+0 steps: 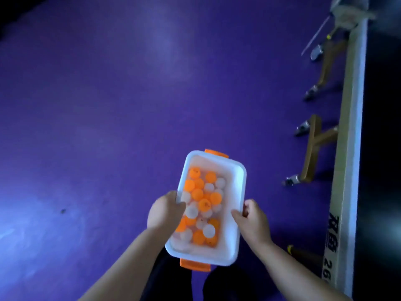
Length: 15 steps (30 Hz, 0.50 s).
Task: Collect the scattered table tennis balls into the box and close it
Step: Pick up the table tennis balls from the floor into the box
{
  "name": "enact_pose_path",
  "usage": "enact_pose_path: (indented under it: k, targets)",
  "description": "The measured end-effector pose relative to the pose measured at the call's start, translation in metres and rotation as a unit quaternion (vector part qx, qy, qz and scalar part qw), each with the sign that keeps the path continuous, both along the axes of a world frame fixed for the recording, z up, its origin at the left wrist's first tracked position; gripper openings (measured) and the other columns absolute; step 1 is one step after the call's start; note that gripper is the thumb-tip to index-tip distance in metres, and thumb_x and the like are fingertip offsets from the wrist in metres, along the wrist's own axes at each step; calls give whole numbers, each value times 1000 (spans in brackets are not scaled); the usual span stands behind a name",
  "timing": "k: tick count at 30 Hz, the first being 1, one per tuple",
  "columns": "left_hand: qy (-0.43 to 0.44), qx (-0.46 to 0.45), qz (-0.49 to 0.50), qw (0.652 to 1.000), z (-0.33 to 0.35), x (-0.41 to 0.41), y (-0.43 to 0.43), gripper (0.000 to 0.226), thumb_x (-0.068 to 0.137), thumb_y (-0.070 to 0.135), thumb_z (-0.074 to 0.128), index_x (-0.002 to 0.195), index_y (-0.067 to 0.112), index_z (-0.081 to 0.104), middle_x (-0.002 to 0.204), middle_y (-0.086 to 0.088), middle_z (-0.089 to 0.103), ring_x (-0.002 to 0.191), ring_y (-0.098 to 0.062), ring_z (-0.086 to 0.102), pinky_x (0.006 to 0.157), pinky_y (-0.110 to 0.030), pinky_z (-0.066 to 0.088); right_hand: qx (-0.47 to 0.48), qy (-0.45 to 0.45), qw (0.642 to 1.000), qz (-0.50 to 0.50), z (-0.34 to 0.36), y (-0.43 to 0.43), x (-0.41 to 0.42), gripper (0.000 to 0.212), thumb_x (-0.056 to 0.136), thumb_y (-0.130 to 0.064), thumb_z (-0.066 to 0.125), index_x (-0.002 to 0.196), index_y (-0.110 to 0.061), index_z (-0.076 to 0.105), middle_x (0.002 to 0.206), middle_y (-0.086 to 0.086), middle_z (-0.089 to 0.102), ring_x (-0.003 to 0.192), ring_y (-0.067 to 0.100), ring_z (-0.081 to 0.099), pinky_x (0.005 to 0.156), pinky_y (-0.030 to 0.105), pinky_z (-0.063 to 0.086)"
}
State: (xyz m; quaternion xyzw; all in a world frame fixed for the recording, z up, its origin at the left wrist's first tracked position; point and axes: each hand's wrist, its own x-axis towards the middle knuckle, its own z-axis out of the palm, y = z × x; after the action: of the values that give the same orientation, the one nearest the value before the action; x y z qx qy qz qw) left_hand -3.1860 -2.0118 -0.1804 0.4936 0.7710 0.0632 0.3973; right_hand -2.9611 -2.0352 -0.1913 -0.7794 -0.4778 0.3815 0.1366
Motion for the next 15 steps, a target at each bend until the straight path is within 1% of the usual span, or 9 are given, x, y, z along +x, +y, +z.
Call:
enact_pose_path:
  k: [3,6,9,10,12,13,15]
  targets:
    - [2,-20,-16,1000,-30,-2,43,9,80,23,53,83,16,59,74,0,59,73,-26,54,59,-29,35,-26,7,999,-27,-32,29,-6,27,79,-28,69,77,-17,44,63,-10,48,61,13,47,51,30,32]
    - [7,-46,-17,999,-73,4,75,7,81,20,51,77,15,54,70,-1,57,69,-26,53,53,-30,33,-50,14,998,-46,-78,55,-3,26,79,-31,68,79,-19,45,66,-10,50,63,14,50,55,30,35]
    - [16,-64,-13,998,-130,14,100,8,80,19,51,74,14,53,67,0,56,63,-22,49,48,-28,30,-64,13,997,-45,-138,81,5,25,81,-33,67,82,-18,47,67,-11,51,61,9,49,54,29,35]
    - [19,-69,-6,997,-153,18,106,8,80,18,51,73,14,52,66,0,55,61,-21,48,48,-27,30,-71,14,996,-50,-164,89,9,24,83,-35,66,84,-19,48,70,-10,54,65,11,51,57,30,38]
    - [23,-74,14,997,-203,25,118,10,81,18,51,71,15,51,65,-1,56,60,-19,50,48,-28,31,-87,17,993,-75,-222,105,20,19,89,-38,57,84,-22,50,80,-5,61,78,20,59,67,33,43]
    - [26,-74,23,997,-229,29,123,11,81,19,51,71,16,51,65,-1,56,60,-19,51,49,-28,32,-94,11,992,-89,-254,113,27,19,91,-39,53,83,-22,51,82,-2,62,83,26,60,69,33,43]
    - [30,-73,38,996,-282,36,131,11,82,19,52,72,17,50,65,0,56,61,-21,52,50,-29,33,-112,-15,988,-102,-320,124,45,24,95,-38,46,83,-18,54,82,8,62,87,33,60,69,34,39]
